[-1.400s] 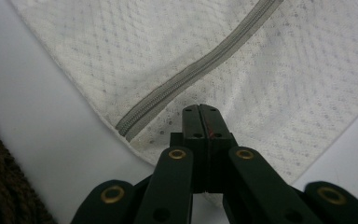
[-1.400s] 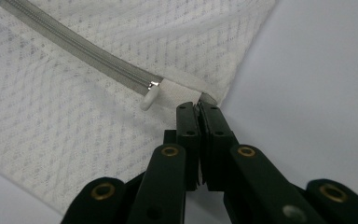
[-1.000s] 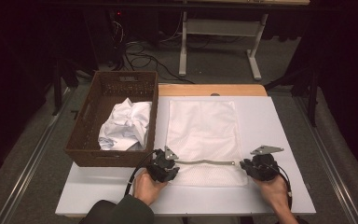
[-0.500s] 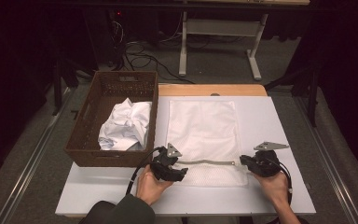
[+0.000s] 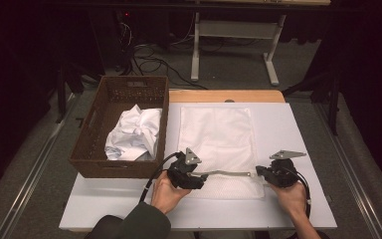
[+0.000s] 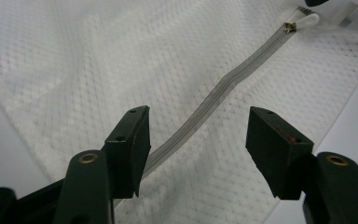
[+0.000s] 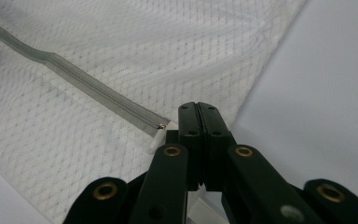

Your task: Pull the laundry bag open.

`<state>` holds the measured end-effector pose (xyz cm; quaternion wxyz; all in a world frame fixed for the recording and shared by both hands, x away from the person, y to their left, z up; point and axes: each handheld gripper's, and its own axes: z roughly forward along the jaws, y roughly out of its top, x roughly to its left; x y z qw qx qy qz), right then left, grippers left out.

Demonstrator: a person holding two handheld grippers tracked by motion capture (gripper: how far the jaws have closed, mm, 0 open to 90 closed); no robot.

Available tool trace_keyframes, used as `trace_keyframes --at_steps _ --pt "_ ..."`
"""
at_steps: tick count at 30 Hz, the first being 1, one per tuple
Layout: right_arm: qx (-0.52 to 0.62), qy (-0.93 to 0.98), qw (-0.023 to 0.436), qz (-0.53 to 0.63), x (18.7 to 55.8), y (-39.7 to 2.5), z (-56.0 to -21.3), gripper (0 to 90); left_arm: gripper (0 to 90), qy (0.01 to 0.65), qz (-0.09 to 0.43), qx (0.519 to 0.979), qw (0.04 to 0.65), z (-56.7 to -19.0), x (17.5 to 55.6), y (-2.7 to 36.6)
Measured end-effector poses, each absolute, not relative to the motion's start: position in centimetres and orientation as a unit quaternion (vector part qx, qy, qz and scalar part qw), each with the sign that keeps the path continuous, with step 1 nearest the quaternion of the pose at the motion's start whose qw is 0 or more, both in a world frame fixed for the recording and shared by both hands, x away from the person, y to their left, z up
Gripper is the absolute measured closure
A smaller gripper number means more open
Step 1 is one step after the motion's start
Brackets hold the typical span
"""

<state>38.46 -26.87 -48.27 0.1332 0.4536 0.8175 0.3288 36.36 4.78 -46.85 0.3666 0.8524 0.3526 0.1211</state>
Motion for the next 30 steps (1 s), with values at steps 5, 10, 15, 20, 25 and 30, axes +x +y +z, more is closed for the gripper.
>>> trace_keyframes --at_steps 5,10,15,20,25,30 --pt "0.451 0.821 0.131 0.326 38.5 -26.6 -48.4 90.0 41.9 0.346 0.116 0.858 0.361 -47.3 36.9 3.9" --pt "0.443 0.829 0.126 0.317 38.5 -25.8 -48.9 90.0 41.9 0.345 0.108 0.860 0.360 -47.7 37.4 2.4" --pt "0.430 0.840 0.107 0.314 38.7 -25.1 -49.5 89.0 41.6 0.335 0.103 0.867 0.354 -48.1 37.3 1.2" --pt "0.438 0.826 0.117 0.335 38.7 -25.8 -48.8 89.7 43.1 0.336 0.100 0.869 0.350 -48.4 37.7 0.8" --pt "0.447 0.824 0.119 0.326 38.6 -26.5 -48.9 90.0 45.6 0.330 0.096 0.870 0.354 -48.6 37.9 -0.1" --pt "0.446 0.829 0.126 0.313 38.8 -26.4 -49.3 90.0 47.8 0.318 0.101 0.873 0.355 -48.7 38.0 -1.2"
